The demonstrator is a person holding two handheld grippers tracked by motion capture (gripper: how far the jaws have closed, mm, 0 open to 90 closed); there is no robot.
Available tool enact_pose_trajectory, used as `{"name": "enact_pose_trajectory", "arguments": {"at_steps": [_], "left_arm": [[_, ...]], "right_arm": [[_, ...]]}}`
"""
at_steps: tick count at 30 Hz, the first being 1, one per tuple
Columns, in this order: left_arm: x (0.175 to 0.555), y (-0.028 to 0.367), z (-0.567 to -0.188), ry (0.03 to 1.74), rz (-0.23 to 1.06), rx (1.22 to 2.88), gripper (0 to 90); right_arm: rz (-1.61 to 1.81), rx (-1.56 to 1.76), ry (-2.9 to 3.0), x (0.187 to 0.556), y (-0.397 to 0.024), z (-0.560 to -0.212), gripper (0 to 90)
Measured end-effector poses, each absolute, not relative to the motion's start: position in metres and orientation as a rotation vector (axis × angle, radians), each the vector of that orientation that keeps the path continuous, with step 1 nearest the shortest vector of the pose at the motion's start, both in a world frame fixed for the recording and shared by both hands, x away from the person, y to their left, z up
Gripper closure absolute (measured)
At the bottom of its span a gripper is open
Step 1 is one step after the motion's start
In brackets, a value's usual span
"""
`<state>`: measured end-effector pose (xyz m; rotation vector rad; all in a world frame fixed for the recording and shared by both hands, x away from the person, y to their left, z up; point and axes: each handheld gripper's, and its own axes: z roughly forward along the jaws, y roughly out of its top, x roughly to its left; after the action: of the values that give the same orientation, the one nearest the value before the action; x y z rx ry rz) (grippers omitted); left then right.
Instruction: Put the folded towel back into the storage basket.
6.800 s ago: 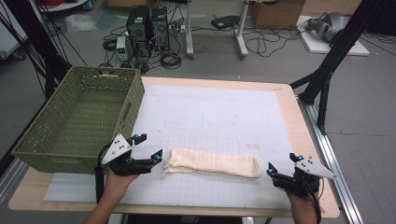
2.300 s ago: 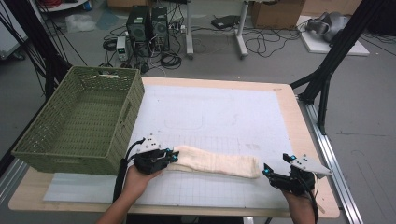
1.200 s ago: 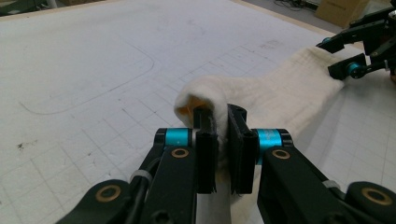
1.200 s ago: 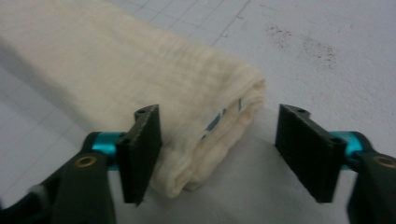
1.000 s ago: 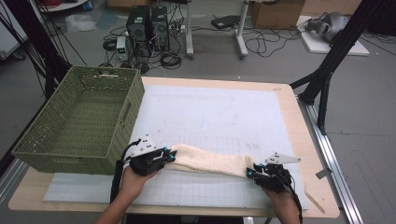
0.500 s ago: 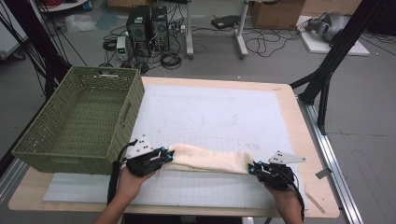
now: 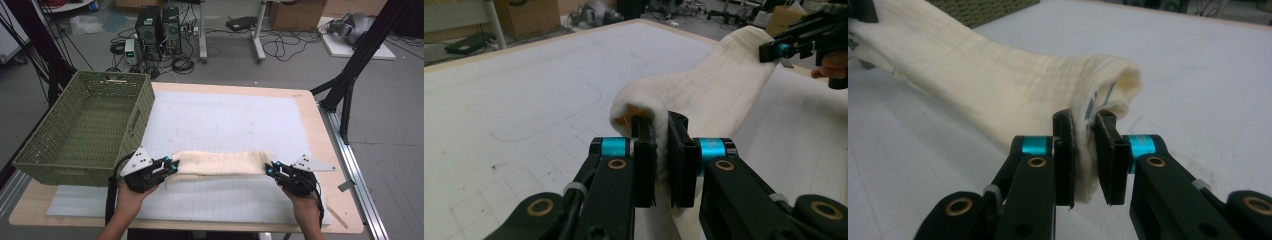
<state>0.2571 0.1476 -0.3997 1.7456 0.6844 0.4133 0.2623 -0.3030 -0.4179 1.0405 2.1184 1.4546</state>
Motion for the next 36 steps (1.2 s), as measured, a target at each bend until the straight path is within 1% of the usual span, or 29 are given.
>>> {"name": "enact_pose_trajectory", "arguments": {"at_steps": [7,25,29,30,31,36], "left_arm": [[0.25,0.157,-0.392,0.673,0.439,1.721,82.9],[0.24,0.196,-0.369,0.725,0.538,1.617,82.9],[0.237,0.207,-0.361,0.736,0.567,1.582,82.9],[0.237,0.212,-0.358,0.741,0.577,1.565,82.9],[0.237,0.212,-0.358,0.741,0.577,1.565,82.9],[0.233,0.22,-0.35,0.75,0.61,1.537,82.9]], "right_arm": [[1.462,0.975,2.109,0.273,-0.292,-0.41,80.1],[1.495,0.83,2.087,0.315,-0.247,-0.379,80.6],[1.488,0.792,2.1,0.328,-0.232,-0.366,80.7],[1.498,0.773,2.1,0.335,-0.225,-0.359,80.7],[1.498,0.773,2.1,0.335,-0.225,-0.359,80.7],[1.486,0.732,2.093,0.354,-0.203,-0.337,80.7]]}}
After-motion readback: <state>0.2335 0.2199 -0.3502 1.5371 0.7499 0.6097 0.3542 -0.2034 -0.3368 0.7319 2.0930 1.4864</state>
